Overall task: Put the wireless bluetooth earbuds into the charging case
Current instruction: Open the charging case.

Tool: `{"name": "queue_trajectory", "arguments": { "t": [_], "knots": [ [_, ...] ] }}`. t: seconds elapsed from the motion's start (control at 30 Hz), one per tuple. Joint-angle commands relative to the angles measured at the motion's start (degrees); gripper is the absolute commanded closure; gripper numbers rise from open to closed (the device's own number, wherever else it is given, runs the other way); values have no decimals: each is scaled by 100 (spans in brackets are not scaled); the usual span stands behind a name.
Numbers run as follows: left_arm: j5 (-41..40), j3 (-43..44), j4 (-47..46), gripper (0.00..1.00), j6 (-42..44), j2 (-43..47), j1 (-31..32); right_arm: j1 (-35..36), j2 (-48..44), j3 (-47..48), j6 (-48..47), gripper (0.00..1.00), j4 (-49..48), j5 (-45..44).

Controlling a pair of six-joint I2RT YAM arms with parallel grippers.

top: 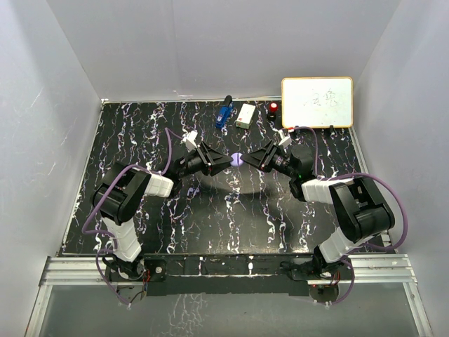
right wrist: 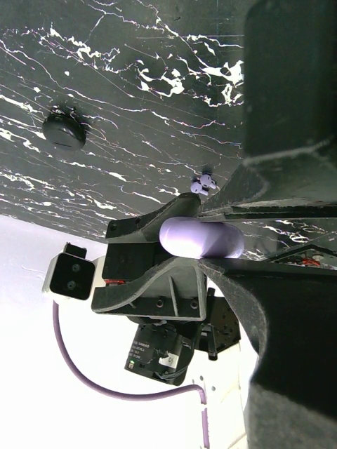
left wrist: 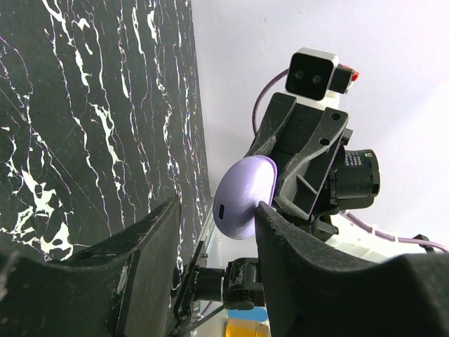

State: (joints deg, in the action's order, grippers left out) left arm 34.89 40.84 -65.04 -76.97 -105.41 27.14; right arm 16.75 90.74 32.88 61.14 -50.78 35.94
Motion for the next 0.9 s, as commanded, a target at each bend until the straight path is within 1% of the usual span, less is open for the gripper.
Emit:
{"name": "queue_trajectory", "arguments": {
  "t": [0.0, 0.5, 0.73, 0.87],
  "knots": [
    [-9, 154, 42, 55, 103, 193, 54, -12, -255, 8, -35, 100, -400, 53],
    [-29, 166, 254, 55, 143, -102, 86, -11, -302, 88, 36, 100, -415, 96],
    [-3, 300, 337, 55, 155, -250, 89, -7, -231, 99, 98, 100, -500, 143],
    [-52, 244, 408, 55, 158, -212, 76, -4, -252, 95, 99, 100, -475, 96]
  ]
}}
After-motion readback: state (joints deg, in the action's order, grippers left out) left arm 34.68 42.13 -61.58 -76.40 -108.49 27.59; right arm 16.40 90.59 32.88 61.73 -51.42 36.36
